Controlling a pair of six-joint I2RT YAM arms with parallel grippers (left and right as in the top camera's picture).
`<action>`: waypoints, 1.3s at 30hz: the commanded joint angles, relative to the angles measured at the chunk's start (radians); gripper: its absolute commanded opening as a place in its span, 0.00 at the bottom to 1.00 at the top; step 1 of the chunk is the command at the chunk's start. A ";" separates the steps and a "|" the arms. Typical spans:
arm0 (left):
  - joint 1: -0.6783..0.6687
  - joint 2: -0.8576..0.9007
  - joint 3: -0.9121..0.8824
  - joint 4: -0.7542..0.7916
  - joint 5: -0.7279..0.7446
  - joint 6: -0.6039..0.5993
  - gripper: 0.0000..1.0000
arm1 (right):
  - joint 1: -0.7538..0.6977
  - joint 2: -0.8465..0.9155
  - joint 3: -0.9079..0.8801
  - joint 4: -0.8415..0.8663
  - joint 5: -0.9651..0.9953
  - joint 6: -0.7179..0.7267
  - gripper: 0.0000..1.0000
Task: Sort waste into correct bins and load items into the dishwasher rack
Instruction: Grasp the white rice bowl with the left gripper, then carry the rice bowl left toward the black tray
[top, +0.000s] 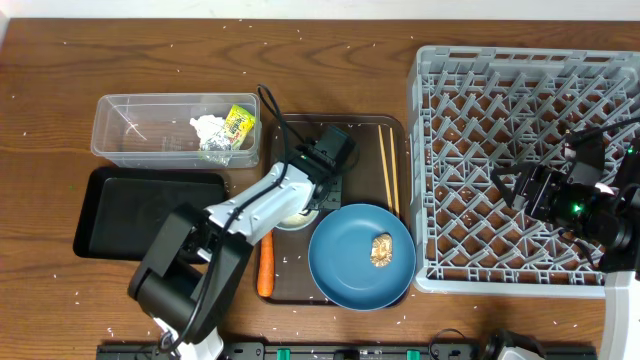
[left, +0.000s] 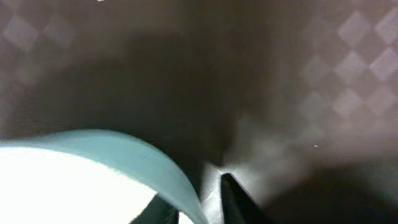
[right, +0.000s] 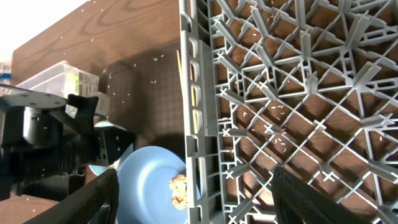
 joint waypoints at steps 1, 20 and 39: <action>-0.001 0.008 -0.008 0.008 -0.029 0.000 0.11 | 0.017 0.000 0.000 0.003 -0.002 0.011 0.71; -0.002 -0.171 0.095 -0.142 -0.019 0.051 0.06 | 0.017 0.000 0.000 0.003 -0.001 0.011 0.72; 0.291 -0.670 0.094 -0.352 0.143 -0.057 0.06 | 0.017 0.000 0.000 -0.012 -0.001 0.011 0.72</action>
